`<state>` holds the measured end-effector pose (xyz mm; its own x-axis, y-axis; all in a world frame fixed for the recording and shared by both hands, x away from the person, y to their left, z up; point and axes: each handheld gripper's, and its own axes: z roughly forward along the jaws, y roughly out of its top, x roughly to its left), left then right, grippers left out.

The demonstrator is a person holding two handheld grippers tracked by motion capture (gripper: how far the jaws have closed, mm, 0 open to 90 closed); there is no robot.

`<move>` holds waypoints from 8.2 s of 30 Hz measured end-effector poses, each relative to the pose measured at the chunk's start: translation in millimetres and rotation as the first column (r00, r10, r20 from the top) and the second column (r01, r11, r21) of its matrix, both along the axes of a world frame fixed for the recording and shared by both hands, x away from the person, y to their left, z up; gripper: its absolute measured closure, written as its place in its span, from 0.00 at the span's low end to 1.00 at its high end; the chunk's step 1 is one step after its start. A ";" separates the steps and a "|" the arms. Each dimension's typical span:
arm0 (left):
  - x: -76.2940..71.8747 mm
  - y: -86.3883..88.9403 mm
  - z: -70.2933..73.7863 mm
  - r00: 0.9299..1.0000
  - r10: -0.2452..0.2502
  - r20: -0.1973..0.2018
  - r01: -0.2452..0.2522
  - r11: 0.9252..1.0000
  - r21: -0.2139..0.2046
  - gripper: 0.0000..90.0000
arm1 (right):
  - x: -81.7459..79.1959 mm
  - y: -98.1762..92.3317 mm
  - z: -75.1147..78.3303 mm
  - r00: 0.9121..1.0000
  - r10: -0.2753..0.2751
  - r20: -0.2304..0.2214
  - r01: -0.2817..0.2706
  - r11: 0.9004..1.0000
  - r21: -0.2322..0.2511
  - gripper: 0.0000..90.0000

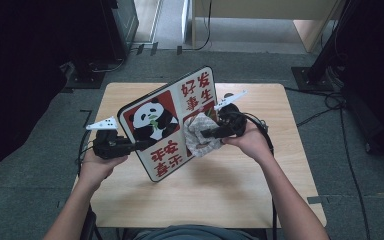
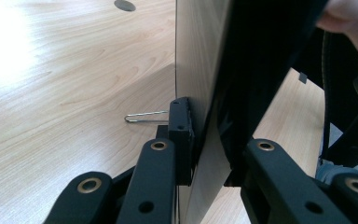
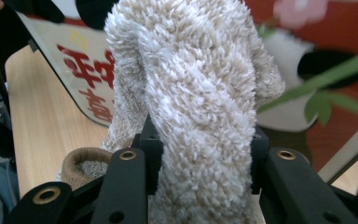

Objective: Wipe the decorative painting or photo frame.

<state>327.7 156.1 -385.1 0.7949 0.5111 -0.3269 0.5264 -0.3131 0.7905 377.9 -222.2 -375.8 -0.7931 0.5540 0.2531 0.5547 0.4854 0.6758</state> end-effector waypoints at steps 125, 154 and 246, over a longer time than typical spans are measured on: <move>-0.3 0.7 -1.9 1.000 -0.001 0.009 0.001 1.000 -0.014 0.88 | -11.0 35.3 -50.5 0.997 0.073 0.008 -0.073 0.997 0.010 0.69; -0.4 0.5 -1.4 1.000 -0.001 0.010 0.001 1.000 -0.009 0.88 | -15.1 26.6 -103.0 0.993 0.110 -0.052 -0.112 0.993 -0.033 0.69; 0.3 1.6 -2.3 1.000 -0.006 0.002 0.006 1.000 -0.019 0.88 | 3.1 80.0 78.0 0.989 0.107 0.104 -0.111 0.993 0.034 0.70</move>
